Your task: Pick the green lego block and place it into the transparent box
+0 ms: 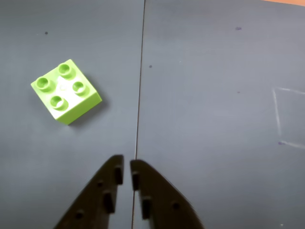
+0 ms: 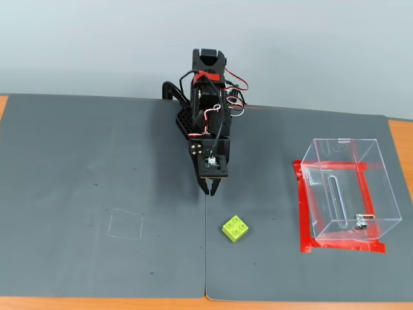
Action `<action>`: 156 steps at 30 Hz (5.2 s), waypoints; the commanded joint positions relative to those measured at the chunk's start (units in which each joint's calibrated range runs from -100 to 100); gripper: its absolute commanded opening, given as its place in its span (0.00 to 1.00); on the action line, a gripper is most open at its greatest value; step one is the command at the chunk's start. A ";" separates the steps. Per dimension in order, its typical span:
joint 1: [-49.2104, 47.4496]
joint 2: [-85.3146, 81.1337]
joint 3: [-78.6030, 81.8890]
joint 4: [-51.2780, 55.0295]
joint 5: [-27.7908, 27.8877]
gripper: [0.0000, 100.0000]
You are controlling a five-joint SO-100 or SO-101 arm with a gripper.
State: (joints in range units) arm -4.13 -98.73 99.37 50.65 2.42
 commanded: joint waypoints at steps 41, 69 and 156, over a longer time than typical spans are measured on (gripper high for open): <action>0.51 -0.43 0.36 0.13 -0.05 0.02; -2.18 36.62 -30.04 0.83 -0.05 0.04; -13.89 102.41 -82.68 12.63 14.07 0.43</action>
State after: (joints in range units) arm -17.54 3.06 20.34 63.49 16.34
